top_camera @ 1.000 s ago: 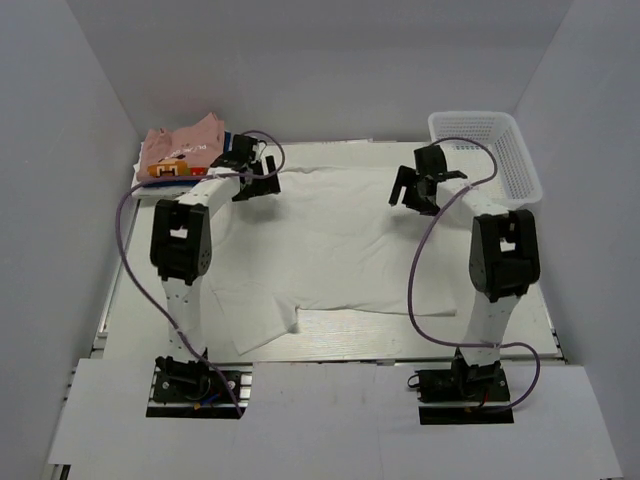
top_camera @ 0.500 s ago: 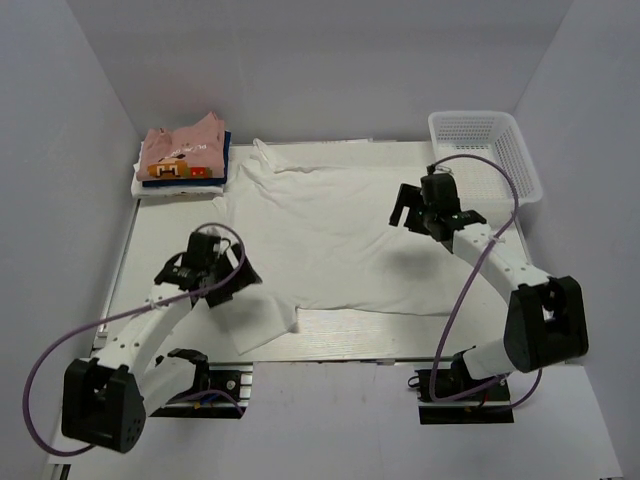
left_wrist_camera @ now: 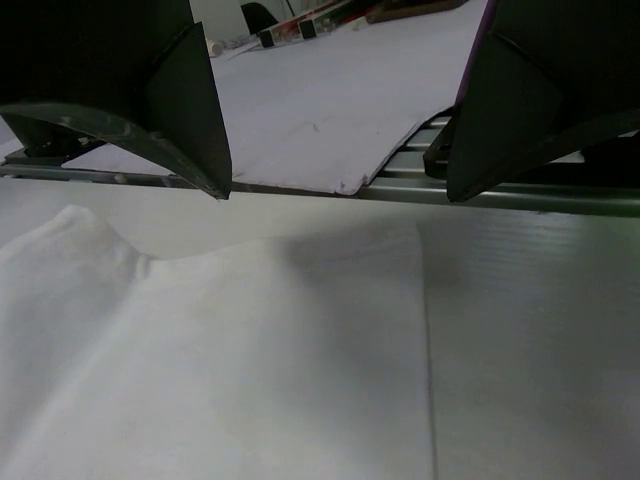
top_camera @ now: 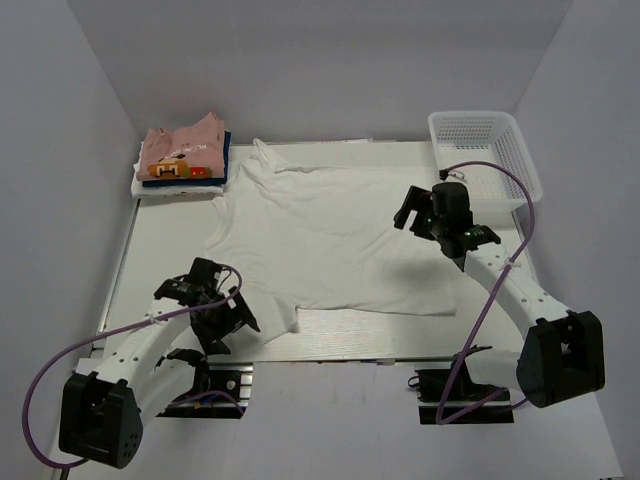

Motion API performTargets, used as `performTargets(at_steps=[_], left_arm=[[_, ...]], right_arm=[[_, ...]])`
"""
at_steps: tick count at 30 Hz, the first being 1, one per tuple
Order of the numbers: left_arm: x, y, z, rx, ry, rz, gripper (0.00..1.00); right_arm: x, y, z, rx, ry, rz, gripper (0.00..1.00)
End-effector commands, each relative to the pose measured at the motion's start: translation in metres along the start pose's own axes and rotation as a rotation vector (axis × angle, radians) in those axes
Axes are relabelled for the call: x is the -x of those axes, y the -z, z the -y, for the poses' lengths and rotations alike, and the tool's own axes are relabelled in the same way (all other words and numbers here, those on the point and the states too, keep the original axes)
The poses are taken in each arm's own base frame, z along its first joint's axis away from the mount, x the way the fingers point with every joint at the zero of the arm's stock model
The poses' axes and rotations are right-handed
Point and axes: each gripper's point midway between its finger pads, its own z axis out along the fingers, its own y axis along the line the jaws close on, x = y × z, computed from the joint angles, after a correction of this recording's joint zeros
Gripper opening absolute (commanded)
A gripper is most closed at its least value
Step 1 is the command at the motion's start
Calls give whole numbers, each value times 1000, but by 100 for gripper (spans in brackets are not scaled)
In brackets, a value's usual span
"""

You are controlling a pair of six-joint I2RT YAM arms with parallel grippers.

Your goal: Fold and stack the t-shirts

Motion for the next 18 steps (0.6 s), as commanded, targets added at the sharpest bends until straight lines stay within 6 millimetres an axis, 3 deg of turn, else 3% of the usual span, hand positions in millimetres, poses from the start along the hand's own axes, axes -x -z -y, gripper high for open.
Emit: performTargets(at_steps=[1, 5, 8, 11, 13, 14, 18], left_arm=[[-12, 4, -5, 43, 20, -61, 97], [-4, -12, -10, 105, 59, -59, 96], [7, -17, 4, 55, 68, -16, 92], [28, -15, 15, 26, 62, 78, 81], [32, -15, 16, 25, 69, 96, 74], [33, -17, 17, 28, 70, 95, 68], [17, -30, 7, 39, 71, 27, 65]], right_arm=[[10, 4, 0, 2, -16, 46, 90], [7, 4, 4, -7, -16, 43, 90], [3, 7, 8, -16, -9, 45, 90], [3, 10, 9, -16, -9, 54, 90], [3, 11, 12, -25, -10, 58, 90], [-1, 11, 13, -33, -7, 46, 90], [-7, 14, 25, -85, -7, 32, 90]])
